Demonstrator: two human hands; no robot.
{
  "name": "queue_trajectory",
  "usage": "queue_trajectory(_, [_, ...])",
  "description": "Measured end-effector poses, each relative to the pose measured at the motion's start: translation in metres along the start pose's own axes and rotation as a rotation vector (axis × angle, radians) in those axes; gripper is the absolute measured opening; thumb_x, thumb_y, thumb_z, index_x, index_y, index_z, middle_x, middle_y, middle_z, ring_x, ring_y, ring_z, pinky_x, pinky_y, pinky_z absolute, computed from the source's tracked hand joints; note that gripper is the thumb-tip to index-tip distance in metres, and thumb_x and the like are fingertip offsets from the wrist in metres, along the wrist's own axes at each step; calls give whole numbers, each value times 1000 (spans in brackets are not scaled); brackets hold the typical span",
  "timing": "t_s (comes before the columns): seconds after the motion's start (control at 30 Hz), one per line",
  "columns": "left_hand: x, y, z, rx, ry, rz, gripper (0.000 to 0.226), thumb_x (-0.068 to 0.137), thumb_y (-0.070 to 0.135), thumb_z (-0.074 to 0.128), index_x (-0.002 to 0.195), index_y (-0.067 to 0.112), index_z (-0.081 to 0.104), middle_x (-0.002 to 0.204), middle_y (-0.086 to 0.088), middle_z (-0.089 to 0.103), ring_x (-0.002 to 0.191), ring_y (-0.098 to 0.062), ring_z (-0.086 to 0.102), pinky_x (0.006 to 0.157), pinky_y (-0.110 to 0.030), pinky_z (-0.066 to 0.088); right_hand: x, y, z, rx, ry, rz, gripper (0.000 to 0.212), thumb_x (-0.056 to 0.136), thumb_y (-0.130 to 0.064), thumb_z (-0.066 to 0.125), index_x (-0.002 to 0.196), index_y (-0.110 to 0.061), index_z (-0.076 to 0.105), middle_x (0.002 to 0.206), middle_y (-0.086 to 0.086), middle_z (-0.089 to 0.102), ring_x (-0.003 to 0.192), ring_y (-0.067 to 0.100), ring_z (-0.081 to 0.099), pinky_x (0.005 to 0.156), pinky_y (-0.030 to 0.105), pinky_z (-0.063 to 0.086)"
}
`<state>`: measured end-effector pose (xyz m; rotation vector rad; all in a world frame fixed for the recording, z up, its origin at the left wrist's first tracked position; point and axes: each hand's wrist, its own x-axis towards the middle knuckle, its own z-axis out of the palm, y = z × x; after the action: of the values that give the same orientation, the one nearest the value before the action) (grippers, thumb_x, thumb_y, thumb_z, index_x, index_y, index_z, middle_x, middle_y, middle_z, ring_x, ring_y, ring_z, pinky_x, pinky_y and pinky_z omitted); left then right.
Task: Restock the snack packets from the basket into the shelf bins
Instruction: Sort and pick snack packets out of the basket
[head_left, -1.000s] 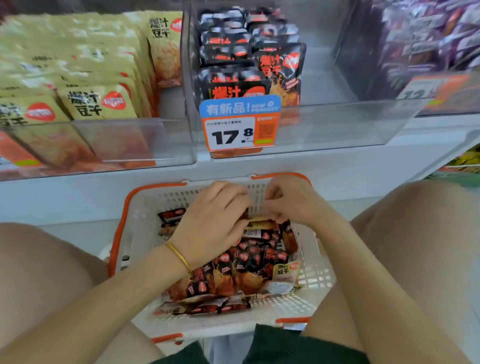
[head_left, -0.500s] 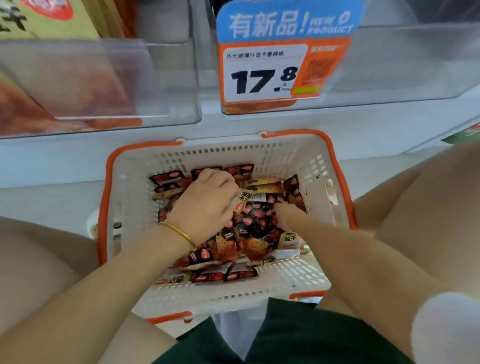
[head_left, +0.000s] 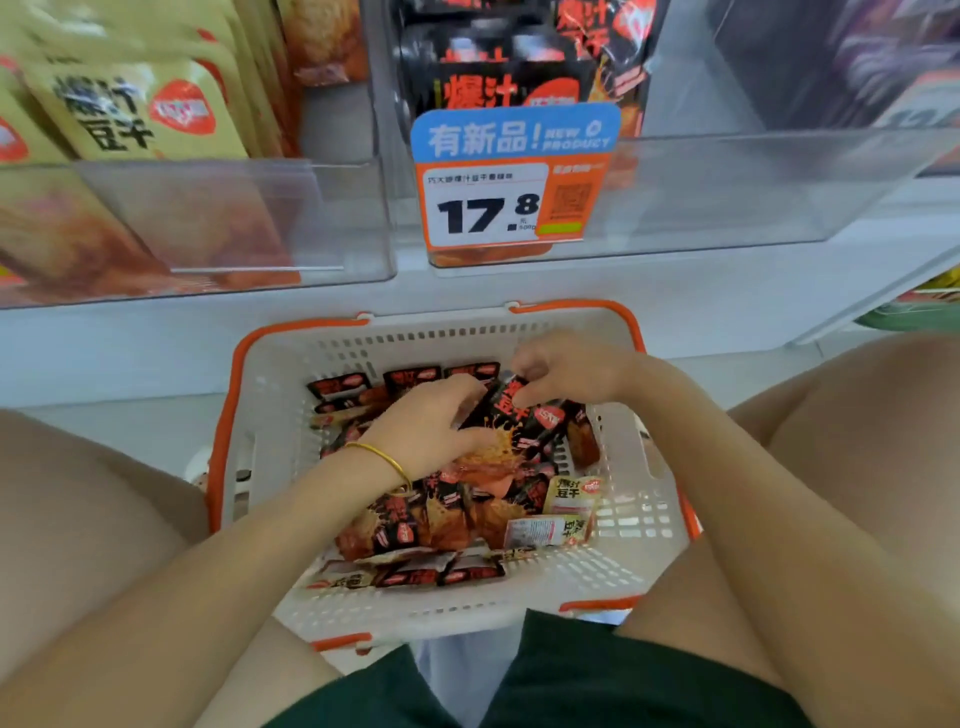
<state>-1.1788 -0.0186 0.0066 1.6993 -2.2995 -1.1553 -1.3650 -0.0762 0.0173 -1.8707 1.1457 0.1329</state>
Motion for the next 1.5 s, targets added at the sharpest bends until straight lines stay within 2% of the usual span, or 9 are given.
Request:
queue_trajectory(0.1, [-6,22,-11,-74,79,26,15,88,29,64,81,23,51,69,11,45,66,-12,45,55,-18,29,-29,-14,-12,183,139,-39,18,83,-13,70,85,4,63,77,22,62,68,17,54,66,28,41])
queue_trajectory(0.2, [-12,43,-24,-226,159,83,19,85,25,67,79,36,52,80,9,59,83,-20,61,72,-30,45,-64,-23,-23,495,327,-39,13,82,-10,70,93,-5,66,82,7,67,69,7,61,67,20,48])
queue_trajectory(0.33, [-24,81,-46,-394,367,177,27,69,46,68,84,24,64,91,-5,71,89,-23,67,82,-44,52,-108,-37,-32,716,275,-116,27,70,-18,69,97,-17,65,82,-3,71,76,11,67,64,24,55])
queue_trajectory(0.43, [-29,112,-69,-422,468,289,11,79,30,70,76,28,60,80,-2,68,72,-13,63,70,-32,50,-128,-51,-48,680,382,-225,23,75,-2,70,92,-17,66,75,-9,71,68,3,66,56,16,50])
queue_trajectory(0.53, [-35,134,-94,-482,623,366,11,86,15,66,81,20,58,70,1,63,62,-2,57,62,-15,44,-142,-64,-83,748,611,-300,8,72,-12,69,76,-18,68,64,-9,67,55,5,60,50,19,48])
queue_trajectory(0.73, [-24,131,-136,182,986,401,23,84,35,60,100,17,61,90,6,62,88,-19,58,79,-36,46,-122,-69,-166,648,978,-275,16,84,-5,66,92,-17,60,71,-5,63,61,8,59,51,23,50])
queue_trajectory(1.0, [-4,110,-134,599,851,259,75,74,66,40,123,11,54,131,-12,50,128,-32,41,112,-54,20,-52,-61,-182,322,674,221,22,71,5,77,79,-3,58,87,15,63,68,27,62,70,41,59])
queue_trajectory(1.3, [-2,109,-131,634,858,241,77,74,66,38,124,10,53,133,-11,49,130,-32,39,114,-53,12,-27,-66,-175,283,716,296,51,72,-13,80,115,2,57,117,20,62,107,35,61,93,44,51])
queue_trajectory(1.5, [-3,108,-132,636,843,246,79,73,66,39,125,9,52,133,-12,49,130,-32,39,114,-53,13,-29,-69,-176,183,673,317,56,69,-24,84,112,2,59,114,17,63,103,31,62,91,42,52])
